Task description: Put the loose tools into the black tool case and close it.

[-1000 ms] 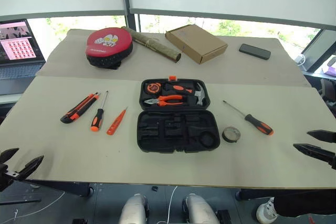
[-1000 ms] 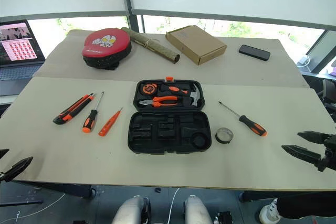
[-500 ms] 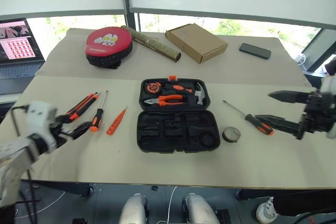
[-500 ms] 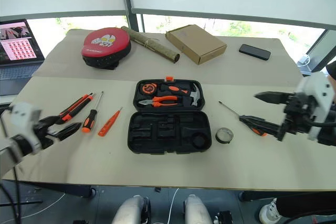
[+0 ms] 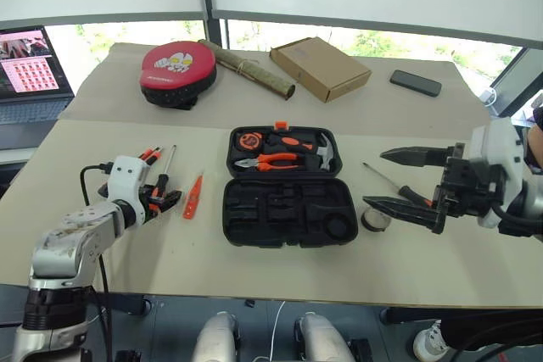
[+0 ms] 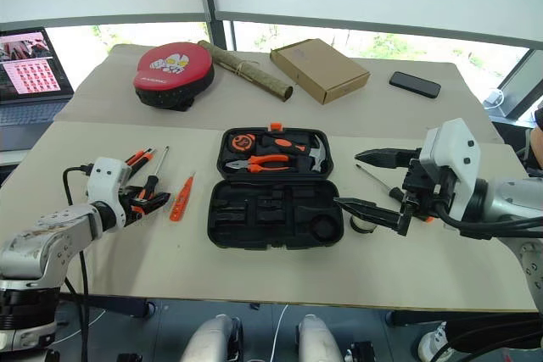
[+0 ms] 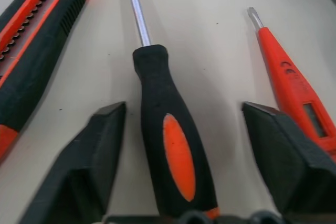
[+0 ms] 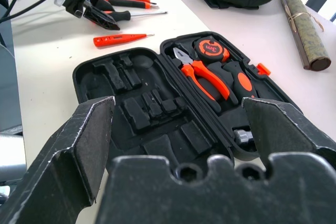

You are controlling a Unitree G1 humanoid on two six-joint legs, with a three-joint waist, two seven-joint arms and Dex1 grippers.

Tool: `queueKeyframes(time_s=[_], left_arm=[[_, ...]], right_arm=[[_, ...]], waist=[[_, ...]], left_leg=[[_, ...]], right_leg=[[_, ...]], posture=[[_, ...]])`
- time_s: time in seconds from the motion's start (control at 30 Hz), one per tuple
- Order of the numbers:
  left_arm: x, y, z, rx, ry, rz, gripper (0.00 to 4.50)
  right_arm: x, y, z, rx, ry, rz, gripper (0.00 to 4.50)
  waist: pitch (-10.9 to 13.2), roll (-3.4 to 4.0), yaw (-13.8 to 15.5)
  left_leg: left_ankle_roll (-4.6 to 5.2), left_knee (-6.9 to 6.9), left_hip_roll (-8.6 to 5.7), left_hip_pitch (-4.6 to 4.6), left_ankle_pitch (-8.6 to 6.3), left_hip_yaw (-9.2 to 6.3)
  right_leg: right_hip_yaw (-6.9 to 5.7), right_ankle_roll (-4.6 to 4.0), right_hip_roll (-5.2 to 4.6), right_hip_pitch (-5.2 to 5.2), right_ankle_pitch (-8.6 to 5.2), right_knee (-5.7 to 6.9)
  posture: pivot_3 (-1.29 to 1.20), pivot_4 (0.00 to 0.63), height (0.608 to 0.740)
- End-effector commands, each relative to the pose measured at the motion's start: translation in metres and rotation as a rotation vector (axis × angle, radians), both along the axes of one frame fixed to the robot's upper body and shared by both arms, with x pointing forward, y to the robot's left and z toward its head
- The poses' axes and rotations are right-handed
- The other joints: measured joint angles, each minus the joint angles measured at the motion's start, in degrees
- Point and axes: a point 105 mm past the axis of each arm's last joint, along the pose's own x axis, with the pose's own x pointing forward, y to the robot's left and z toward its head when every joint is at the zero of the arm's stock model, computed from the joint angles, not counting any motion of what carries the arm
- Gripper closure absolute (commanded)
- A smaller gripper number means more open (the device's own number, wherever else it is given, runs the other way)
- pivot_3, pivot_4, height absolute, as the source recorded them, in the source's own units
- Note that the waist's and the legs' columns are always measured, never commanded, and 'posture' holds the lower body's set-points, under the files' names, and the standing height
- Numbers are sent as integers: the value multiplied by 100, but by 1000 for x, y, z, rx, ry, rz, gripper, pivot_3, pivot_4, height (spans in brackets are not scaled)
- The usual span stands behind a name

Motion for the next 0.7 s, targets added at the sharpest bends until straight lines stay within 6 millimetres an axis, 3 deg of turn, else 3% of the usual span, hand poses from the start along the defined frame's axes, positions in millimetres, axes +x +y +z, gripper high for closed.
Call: queueKeyframes(time_s=[0.03, 0.13, 0.23, 0.3, 0.43, 0.57, 0.7], left_arm=[[-2, -5, -7, -11, 20, -15, 2689], [1, 2, 1, -9, -15, 0, 3573], [10, -2, 38, -41, -155, -58, 3609], [11, -19, 68, -36, -270, -207, 3609], [0, -61, 98, 46, -365, -575, 3609], [1, -106, 90, 262, -331, -982, 3609], [10, -133, 73, 394, -321, -1198, 3609]], right_arm=[[-4, 2, 2, -7, -34, 13, 0], [-6, 3, 1, -6, -30, 17, 0], [-8, 3, -2, -8, -21, 16, 0], [-10, 3, -6, -12, -10, 20, 0], [-15, 1, -13, -22, 23, 27, 0], [-11, -8, -23, -31, 46, -11, 0], [-7, -11, -30, -45, 52, -48, 0]], waist=[[0, 0, 6], [0, 0, 16], [0, -1, 17], [5, -9, 39], [7, -12, 54], [6, -9, 140], [5, -6, 125]], left_leg=[[0, 1, -1, 0, 0, -1], [0, 4, -1, 0, 0, -4], [0, 6, -1, -1, 0, -7], [0, 12, 0, -8, 0, -11], [0, 23, 0, -19, 0, -17], [0, 30, -6, -16, 0, -14], [1, 43, -5, -18, 0, -14]], right_leg=[[0, 0, -1, 1, 0, 0], [-2, 1, -1, 4, 0, 0], [-3, 1, 0, 3, 0, 1], [-10, 1, 1, 1, 1, 2], [-16, 1, 1, 0, 1, 0], [-19, 2, 1, 8, 1, -1], [-18, 5, 5, 15, 3, -2]], posture=[[0, 150, 740], [0, 150, 740], [0, 150, 740], [0, 150, 740], [0, 150, 740], [0, 150, 740], [0, 150, 740]])
